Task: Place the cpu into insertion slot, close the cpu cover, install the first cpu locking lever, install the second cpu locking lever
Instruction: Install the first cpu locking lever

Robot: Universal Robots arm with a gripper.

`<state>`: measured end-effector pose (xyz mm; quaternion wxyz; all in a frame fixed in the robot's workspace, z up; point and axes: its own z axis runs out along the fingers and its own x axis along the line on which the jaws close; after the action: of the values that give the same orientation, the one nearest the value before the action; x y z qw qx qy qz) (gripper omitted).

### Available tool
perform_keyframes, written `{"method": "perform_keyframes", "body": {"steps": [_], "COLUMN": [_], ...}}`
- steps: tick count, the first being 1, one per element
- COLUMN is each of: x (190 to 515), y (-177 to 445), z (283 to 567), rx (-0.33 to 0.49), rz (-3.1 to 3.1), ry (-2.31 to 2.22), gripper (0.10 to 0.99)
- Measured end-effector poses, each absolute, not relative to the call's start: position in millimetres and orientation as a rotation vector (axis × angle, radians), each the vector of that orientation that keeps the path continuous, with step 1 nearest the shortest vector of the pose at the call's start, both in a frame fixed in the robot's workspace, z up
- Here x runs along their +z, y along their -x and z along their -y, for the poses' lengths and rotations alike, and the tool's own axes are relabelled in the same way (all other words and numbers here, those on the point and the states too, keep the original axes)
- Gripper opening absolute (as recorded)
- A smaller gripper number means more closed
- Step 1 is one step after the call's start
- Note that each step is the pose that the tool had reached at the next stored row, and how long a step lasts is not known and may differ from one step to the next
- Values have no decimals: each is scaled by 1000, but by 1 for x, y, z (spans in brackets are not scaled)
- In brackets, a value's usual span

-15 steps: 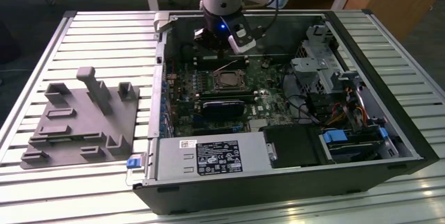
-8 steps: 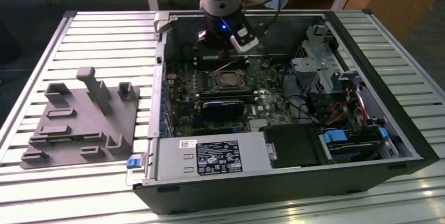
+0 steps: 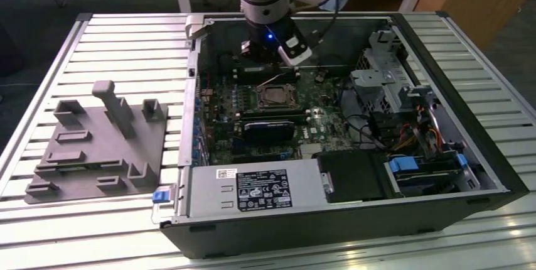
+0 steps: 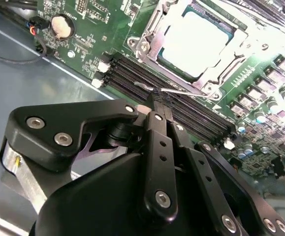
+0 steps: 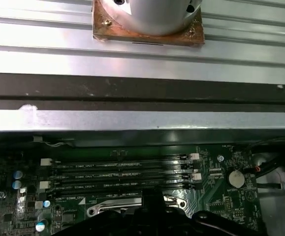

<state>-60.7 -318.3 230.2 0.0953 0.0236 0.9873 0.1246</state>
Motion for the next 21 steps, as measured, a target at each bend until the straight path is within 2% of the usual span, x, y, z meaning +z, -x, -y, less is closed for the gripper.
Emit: {"method": "perform_keyframes", "body": {"steps": [21], "x": [216], "y": [61], "z": [316], "rx": [357], "rz": [-2914], "ry": [-181], "gripper": [106]}}
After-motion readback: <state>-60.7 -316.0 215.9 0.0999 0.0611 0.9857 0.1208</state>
